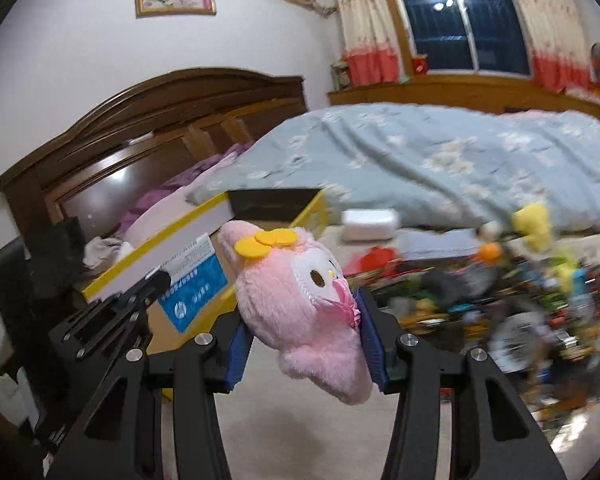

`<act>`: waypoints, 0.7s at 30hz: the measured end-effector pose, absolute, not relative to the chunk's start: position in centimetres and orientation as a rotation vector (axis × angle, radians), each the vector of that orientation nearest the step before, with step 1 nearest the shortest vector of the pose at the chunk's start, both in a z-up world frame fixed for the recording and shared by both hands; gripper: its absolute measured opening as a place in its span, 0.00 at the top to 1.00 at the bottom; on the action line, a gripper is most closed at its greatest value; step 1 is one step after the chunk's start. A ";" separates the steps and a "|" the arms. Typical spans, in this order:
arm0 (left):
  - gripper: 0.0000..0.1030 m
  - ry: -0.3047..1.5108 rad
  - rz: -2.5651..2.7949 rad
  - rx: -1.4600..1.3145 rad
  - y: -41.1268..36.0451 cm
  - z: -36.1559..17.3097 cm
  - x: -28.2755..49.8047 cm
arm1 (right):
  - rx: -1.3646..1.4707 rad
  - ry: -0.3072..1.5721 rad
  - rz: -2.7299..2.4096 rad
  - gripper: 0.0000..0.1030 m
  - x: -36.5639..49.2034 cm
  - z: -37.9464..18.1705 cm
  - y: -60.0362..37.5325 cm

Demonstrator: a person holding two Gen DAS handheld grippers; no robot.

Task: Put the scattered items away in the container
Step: 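Carry card and plush over the yellow box and open both tools to drop them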

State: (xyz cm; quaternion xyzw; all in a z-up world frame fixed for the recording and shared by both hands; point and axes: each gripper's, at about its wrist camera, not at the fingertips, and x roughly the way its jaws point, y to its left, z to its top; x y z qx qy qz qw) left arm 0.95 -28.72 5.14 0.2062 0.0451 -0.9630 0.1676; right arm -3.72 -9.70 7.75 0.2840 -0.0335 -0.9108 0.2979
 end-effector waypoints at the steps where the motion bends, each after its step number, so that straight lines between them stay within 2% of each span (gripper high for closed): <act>1: 0.97 0.152 -2.717 0.608 -29.9 4.7 0.7 | 0.772 -0.090 -2.396 0.54 -3.7 7.2 -10.9; 5: 0.97 0.321 -2.628 0.718 -34.0 2.0 0.7 | 0.782 -0.072 -2.340 0.54 -3.2 5.5 -14.8; 8: 0.97 0.358 -2.563 0.800 -35.8 0.0 1.1 | 0.730 -0.079 -2.279 0.54 -3.1 5.7 -17.2; 14: 0.97 0.294 -2.536 0.699 -38.0 0.2 3.2 | 0.634 -0.023 -2.212 0.54 -4.6 5.8 -25.0; 17: 0.97 0.283 -2.498 0.718 -39.6 -0.7 3.1 | 0.697 0.087 -2.206 0.54 -5.6 2.9 -28.7; 21: 0.97 0.167 -2.446 0.746 -39.5 -1.3 2.7 | 0.807 0.272 -2.175 0.53 -5.7 -1.2 -31.1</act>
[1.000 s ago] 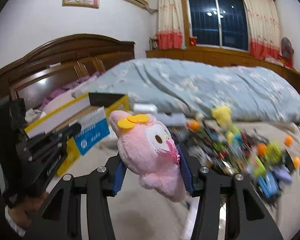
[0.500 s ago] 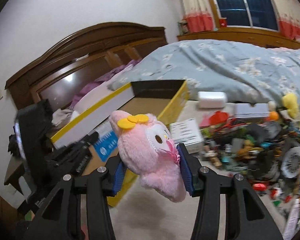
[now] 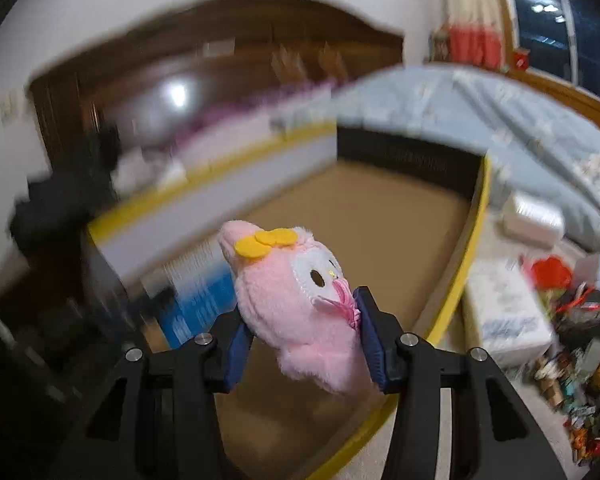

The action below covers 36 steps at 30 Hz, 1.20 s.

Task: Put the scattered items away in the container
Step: 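Carry card and plush over the yellow box and open both tools to drop them, then move both tools away from the box back toward the pile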

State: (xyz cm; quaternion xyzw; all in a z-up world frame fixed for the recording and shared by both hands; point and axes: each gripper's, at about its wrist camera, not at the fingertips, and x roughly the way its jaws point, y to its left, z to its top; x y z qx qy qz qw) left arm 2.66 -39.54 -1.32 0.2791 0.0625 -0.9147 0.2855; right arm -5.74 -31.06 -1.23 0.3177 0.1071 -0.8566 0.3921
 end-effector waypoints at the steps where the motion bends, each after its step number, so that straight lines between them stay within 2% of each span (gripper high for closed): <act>1: 0.97 0.160 -2.447 0.743 -39.5 -1.3 2.9 | 0.785 0.314 -2.183 0.53 -5.3 -1.3 -31.2; 4: 0.97 0.198 -2.488 0.748 -39.8 -1.1 3.7 | 0.861 0.353 -2.161 0.53 -4.7 -1.3 -31.2; 7: 0.97 0.209 -2.499 0.740 -39.6 -0.9 4.8 | 0.862 0.490 -2.163 0.55 -3.1 -1.8 -31.2; 15: 0.97 0.234 -2.498 0.727 -39.6 -0.7 6.5 | 0.886 0.472 -2.184 0.55 -1.1 -1.9 -30.1; 20: 0.97 0.201 -2.482 0.719 -39.2 -0.7 6.2 | 0.771 0.402 -2.191 0.51 -1.1 -2.0 -29.5; 24: 0.96 0.244 -2.493 0.694 -39.5 -0.6 6.4 | 0.750 0.368 -2.166 0.48 -1.3 -1.6 -29.4; 26: 0.89 0.322 -2.494 0.661 -39.9 -0.3 6.8 | 0.717 0.358 -2.203 0.36 -1.1 -1.3 -28.9; 27: 0.86 0.382 -2.496 0.654 -40.1 0.0 6.9 | 0.695 0.345 -2.232 0.17 -0.9 -0.9 -28.4; 28: 0.77 0.445 -2.505 0.648 -40.4 0.3 6.8 | 0.683 0.331 -2.236 0.12 -0.9 -0.4 -28.2; 29: 0.68 0.485 -2.516 0.640 -40.6 0.6 6.9 | 0.681 0.323 -2.233 0.12 -0.8 -0.1 -28.0; 31: 0.61 0.543 -2.558 0.586 -40.9 1.6 7.0 | 0.703 0.333 -2.182 0.12 -0.7 0.7 -28.4; 33: 0.56 0.497 -2.585 0.557 -40.6 2.5 6.9 | 0.700 0.388 -2.156 0.12 -0.2 0.9 -29.0; 35: 0.42 0.444 -2.618 0.517 -40.2 2.9 7.0 | 0.655 0.462 -2.161 0.12 0.8 1.0 -29.1; 36: 0.38 0.419 -2.634 0.502 -39.9 2.9 7.1 | 0.637 0.508 -2.184 0.12 1.3 1.1 -28.9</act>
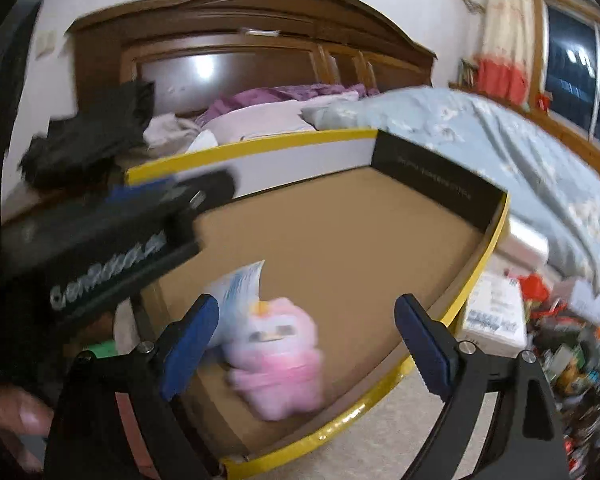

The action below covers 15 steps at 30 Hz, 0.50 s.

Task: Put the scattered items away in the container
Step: 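Move both tools away from the box back toward the pile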

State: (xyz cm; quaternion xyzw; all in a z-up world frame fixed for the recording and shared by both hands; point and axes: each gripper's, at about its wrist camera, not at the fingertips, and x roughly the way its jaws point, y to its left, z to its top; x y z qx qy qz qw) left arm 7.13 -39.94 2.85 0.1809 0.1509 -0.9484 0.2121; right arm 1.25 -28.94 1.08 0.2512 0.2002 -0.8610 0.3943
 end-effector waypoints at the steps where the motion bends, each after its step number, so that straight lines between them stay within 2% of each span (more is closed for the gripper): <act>1: 0.32 0.410 -2.647 0.504 -39.8 2.8 7.2 | 0.628 0.527 -2.208 0.12 1.6 1.3 -28.5; 4: 0.22 0.433 -2.695 0.511 -39.4 2.8 7.4 | 0.636 0.476 -2.226 0.12 1.8 2.6 -25.8; 8: 0.20 0.464 -2.746 0.448 -38.3 3.3 7.9 | 0.561 0.407 -2.278 0.12 2.4 4.9 -20.5; 11: 0.20 0.356 -2.812 0.477 -36.2 3.1 7.7 | 0.528 0.378 -2.294 0.12 2.6 5.4 -15.5; 15: 0.20 0.217 -2.874 0.502 -33.2 3.1 7.4 | 0.496 0.495 -2.323 0.12 2.5 4.5 -9.9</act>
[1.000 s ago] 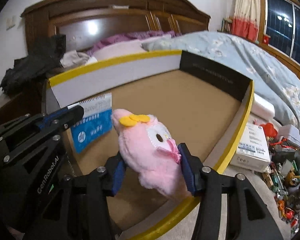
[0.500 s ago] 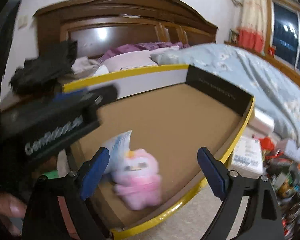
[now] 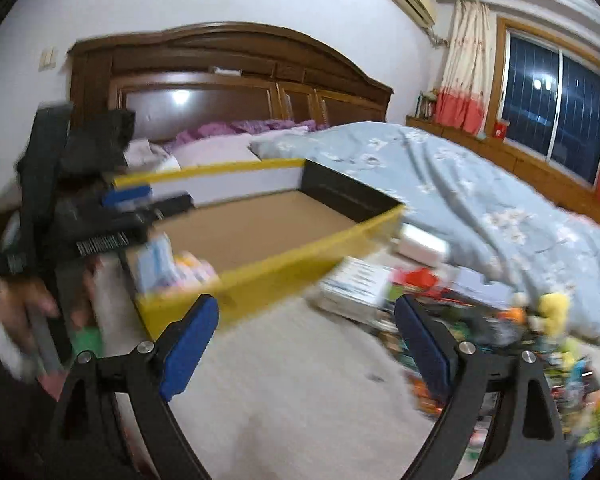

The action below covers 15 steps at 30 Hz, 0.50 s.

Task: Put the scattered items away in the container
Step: 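Move both tools away from the box back toward the pile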

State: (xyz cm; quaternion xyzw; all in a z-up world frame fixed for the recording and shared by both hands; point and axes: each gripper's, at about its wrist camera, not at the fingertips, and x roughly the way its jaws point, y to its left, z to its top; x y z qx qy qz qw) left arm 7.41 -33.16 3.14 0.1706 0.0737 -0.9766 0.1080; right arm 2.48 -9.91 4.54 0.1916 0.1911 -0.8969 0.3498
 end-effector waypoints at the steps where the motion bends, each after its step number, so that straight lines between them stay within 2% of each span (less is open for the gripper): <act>1: 0.20 0.194 -2.884 0.510 -32.4 3.3 7.3 | 0.500 0.502 -2.331 0.12 2.3 4.1 -8.2; 4: 0.20 0.132 -2.898 0.537 -30.0 3.8 6.2 | 0.546 0.525 -2.366 0.12 1.4 2.6 -4.0; 11: 0.20 0.150 -3.053 0.583 -22.7 4.1 3.1 | 0.590 0.597 -2.401 0.12 -0.6 0.7 3.8; 15: 0.20 0.007 -3.102 0.679 -17.3 2.6 0.2 | 0.673 0.527 -2.502 0.12 -2.6 2.1 8.4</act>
